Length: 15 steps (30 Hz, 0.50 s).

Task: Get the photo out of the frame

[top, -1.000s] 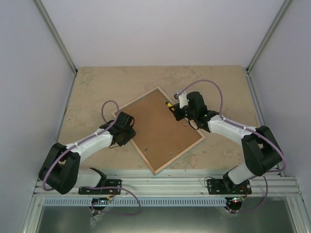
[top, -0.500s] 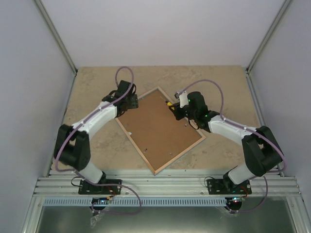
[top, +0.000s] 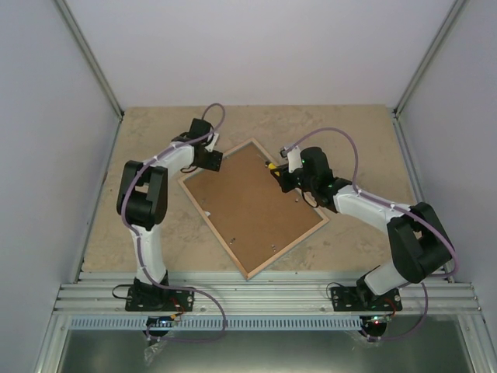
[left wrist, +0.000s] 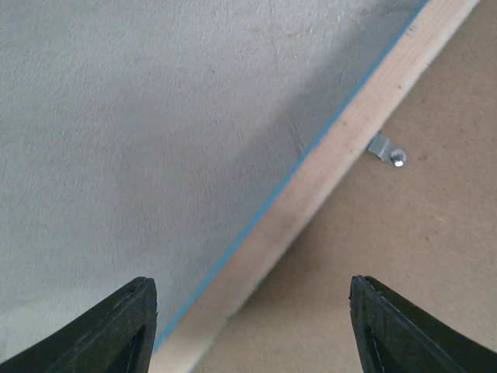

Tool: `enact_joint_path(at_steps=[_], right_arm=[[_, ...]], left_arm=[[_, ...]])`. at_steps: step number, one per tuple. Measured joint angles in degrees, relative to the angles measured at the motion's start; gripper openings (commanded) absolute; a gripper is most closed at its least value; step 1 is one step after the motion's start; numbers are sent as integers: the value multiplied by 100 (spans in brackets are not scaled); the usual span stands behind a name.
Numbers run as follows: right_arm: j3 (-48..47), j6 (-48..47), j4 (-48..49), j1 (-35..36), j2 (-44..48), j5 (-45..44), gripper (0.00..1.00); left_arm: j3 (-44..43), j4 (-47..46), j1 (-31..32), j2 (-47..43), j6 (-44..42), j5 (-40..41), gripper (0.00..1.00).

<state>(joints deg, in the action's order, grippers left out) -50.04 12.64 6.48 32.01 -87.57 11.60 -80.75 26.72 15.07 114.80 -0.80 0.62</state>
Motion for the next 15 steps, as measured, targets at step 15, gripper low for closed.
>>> enact_joint_path(at_steps=[15], right_arm=[[0, -2, 0, -2, 0, -4, 1]], left_arm=[[-470, 170, -393, 592, -400, -973, 44]])
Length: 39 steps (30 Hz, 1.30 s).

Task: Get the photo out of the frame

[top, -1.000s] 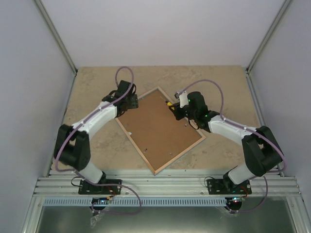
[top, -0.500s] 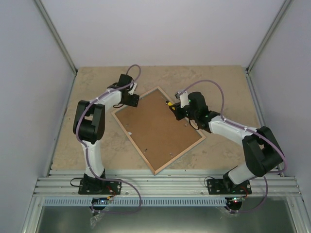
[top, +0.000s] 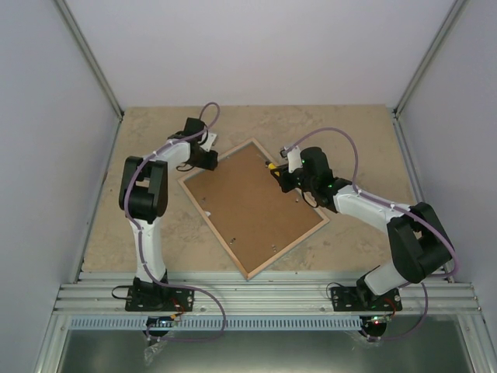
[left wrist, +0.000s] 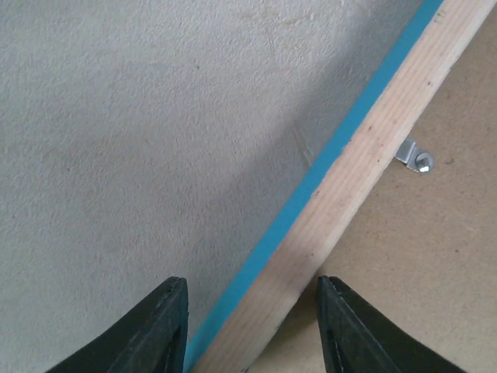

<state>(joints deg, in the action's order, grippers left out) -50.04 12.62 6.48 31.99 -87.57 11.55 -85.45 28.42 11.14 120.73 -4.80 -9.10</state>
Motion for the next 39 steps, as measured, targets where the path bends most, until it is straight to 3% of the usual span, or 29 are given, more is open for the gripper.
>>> enact_joint_path(at_steps=[3, 7, 14, 27, 39], right_arm=[[0, 0, 0, 0, 0, 0, 0], [0, 0, 0, 2, 0, 0, 1], [0, 0, 0, 0, 0, 2, 1], [0, 0, -2, 9, 0, 116, 0], [-326, -24, -251, 369, -197, 214, 0]], left_arm=[[-15, -20, -9, 17, -2, -24, 32], [-33, 0, -15, 20, -201, -28, 23], [-13, 11, -31, 4, 61, 42, 16], [1095, 120, -31, -846, 1113, 498, 14], [1888, 310, 514, -1499, 1893, 804, 13]])
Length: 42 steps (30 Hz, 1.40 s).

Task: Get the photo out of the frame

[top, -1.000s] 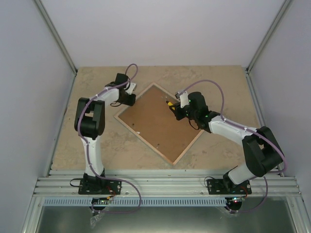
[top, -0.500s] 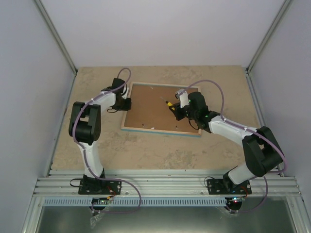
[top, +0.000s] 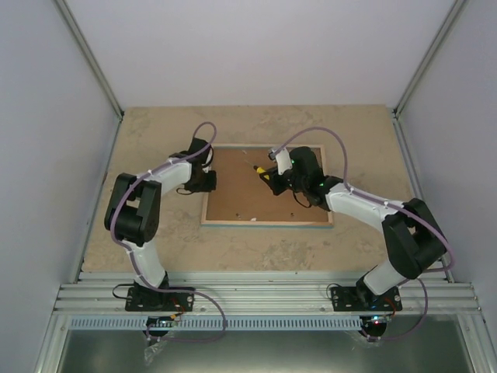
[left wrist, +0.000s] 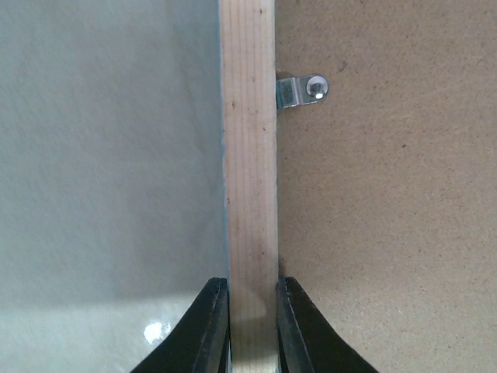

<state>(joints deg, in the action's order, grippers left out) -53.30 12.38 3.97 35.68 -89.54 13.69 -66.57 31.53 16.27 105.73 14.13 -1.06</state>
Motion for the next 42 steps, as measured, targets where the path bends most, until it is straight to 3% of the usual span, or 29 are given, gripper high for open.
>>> enact_joint_path(at_steps=[12, 25, 42], right_arm=[[-835, -37, -577, 439, -1023, 9, 0], [-1631, 136, -940, 625, -2142, -9, 1], [-1939, 199, -986, 632, -2455, 190, 1]], left_arm=[[761, -66, 570, -614, 828, -184, 13], [811, -96, 737, -649, 925, -415, 15], [796, -81, 737, -625, 922, -468, 15]])
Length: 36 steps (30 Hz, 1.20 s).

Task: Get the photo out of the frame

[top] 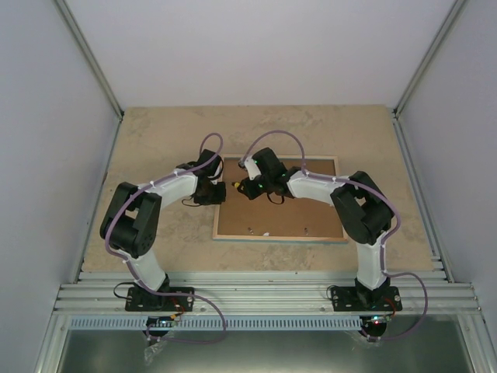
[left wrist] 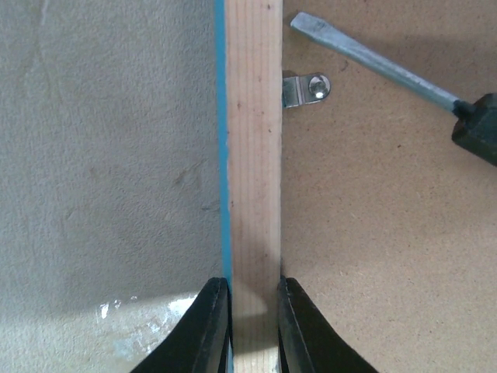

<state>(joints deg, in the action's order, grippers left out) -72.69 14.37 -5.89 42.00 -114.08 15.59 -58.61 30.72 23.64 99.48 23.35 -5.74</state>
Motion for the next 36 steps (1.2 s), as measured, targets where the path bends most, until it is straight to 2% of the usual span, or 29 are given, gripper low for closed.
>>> enact_joint_path(at_steps=[36], right_arm=[[-601, -741, -973, 186, -160, -83, 1]], left_arm=[[-76, 157, 0, 28, 0, 94, 15]])
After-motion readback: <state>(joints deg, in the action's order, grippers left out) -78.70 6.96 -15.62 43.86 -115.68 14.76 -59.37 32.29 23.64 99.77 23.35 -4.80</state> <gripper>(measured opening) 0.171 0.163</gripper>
